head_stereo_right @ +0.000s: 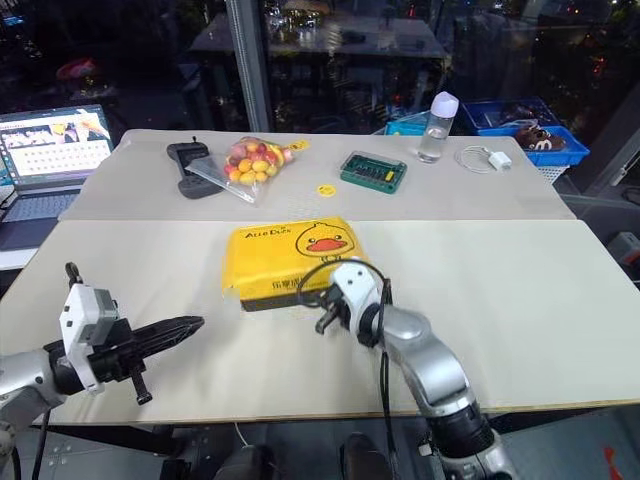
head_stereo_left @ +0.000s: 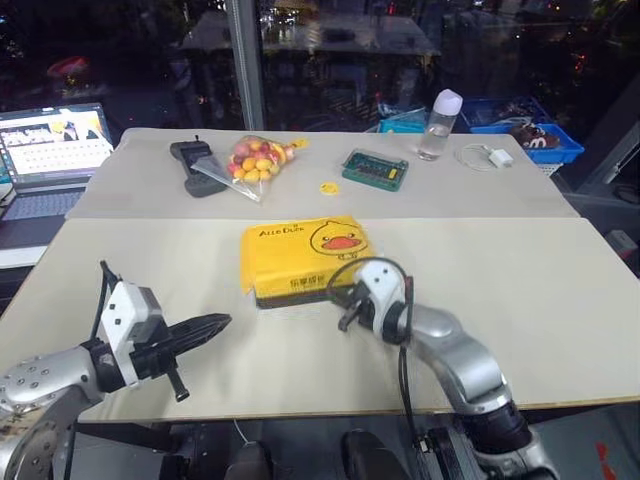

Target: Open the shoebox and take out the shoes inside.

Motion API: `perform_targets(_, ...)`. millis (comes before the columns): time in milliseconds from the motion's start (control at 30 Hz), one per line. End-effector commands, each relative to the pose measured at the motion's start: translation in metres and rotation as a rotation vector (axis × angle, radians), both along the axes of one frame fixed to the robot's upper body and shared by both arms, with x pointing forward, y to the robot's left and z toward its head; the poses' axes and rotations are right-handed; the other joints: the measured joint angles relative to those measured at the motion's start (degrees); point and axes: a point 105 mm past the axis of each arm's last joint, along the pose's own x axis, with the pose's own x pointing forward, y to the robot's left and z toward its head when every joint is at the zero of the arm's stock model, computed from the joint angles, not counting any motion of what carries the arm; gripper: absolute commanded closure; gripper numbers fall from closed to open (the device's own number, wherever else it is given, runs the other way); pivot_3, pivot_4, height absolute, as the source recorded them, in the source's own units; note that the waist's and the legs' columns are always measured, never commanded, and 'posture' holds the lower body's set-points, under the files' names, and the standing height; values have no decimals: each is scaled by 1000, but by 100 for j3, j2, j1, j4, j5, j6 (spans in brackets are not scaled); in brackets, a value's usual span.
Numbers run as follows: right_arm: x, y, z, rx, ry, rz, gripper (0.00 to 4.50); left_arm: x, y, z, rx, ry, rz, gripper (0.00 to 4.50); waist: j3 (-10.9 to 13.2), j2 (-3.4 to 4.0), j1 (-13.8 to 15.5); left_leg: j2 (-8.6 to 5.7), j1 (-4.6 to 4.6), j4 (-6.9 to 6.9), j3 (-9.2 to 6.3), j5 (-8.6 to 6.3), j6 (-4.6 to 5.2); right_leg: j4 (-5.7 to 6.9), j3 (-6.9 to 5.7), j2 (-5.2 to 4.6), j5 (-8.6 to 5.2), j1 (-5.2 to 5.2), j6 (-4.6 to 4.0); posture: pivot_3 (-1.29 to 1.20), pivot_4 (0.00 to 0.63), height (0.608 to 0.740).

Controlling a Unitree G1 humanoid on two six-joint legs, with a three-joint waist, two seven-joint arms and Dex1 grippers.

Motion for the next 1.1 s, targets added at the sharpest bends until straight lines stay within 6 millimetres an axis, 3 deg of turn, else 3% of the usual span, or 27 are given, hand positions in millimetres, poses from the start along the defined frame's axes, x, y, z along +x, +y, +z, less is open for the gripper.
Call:
perform_targets(33, -8, 4, 15, 20, -33, 51, 4222, -3, -7, 7, 2, -24, -30, 4464, 0, 0, -4, 1, 0, -2, 0, 0, 0, 0, -1, 0, 2, 0, 3, 0, 150, 712)
perform_targets(133, -26, 11, 4, -26, 3, 145, 4222, -2, -8, 6, 1, -25, -31, 4464, 0, 0, -3, 0, -4, -3, 0, 0, 0, -2, -1, -1, 1, -2, 6, 0, 150, 712)
perform_targets(200, -16, 5, 8, -8, -24, 72, 4222, -2, -9, 6, 1, -26, -33, 4464, 0, 0, 0, 0, -6, -3, 0, 0, 0, -3, -2, -1, 0, -1, 8, 0, 150, 712)
perform_targets(433, 14, 1, 47, 47, -136, -30, 4222, -4, -11, 4, 0, -19, -37, 4464, 1, 1, -18, 0, 2, 2, 1, 0, 0, -1, 1, 0, 1, 0, -8, 0, 150, 712)
perform_targets(533, 32, 4, 77, 46, -221, -29, 4222, -3, -12, 4, -5, -23, -37, 4464, 1, 2, -26, 0, -2, 1, 1, 0, 0, -1, 1, 0, 4, -4, -4, 0, 150, 712)
perform_targets(633, 25, 16, 92, 36, -245, 97, 4222, -2, -14, 3, -8, -23, -38, 4464, 2, 3, -20, 1, -5, -1, 1, 0, 1, -2, -1, 0, 17, -5, 21, 0, 150, 712)
perform_targets(767, -24, 27, 78, -2, -147, 405, 4222, -2, -14, 2, -7, -21, -34, 4464, 3, 4, 20, -1, -13, -8, -2, 0, 1, -4, -2, -1, 8, -3, 32, 0, 150, 712)
perform_targets(900, -66, 20, 38, -86, 13, 583, 4222, -3, -15, 0, -11, -16, -29, 4464, 3, 4, 23, 0, -16, -10, -2, -4, 5, -7, -2, -2, 1, -3, 33, 0, 150, 712)
perform_targets(1000, -66, 19, 16, -126, 67, 545, 4222, -5, -16, 0, -10, -14, -30, 4464, 3, 2, -21, 0, -7, -10, -1, -4, 5, -4, -2, -2, -1, -2, 25, 0, 150, 712)
perform_targets(1100, -37, 18, -14, -181, 74, 351, 4222, -4, -15, 1, -12, -15, -27, 4464, 3, 2, -44, 0, 14, -9, 1, -2, 6, 0, 1, 1, 0, 1, -17, 0, 150, 712)
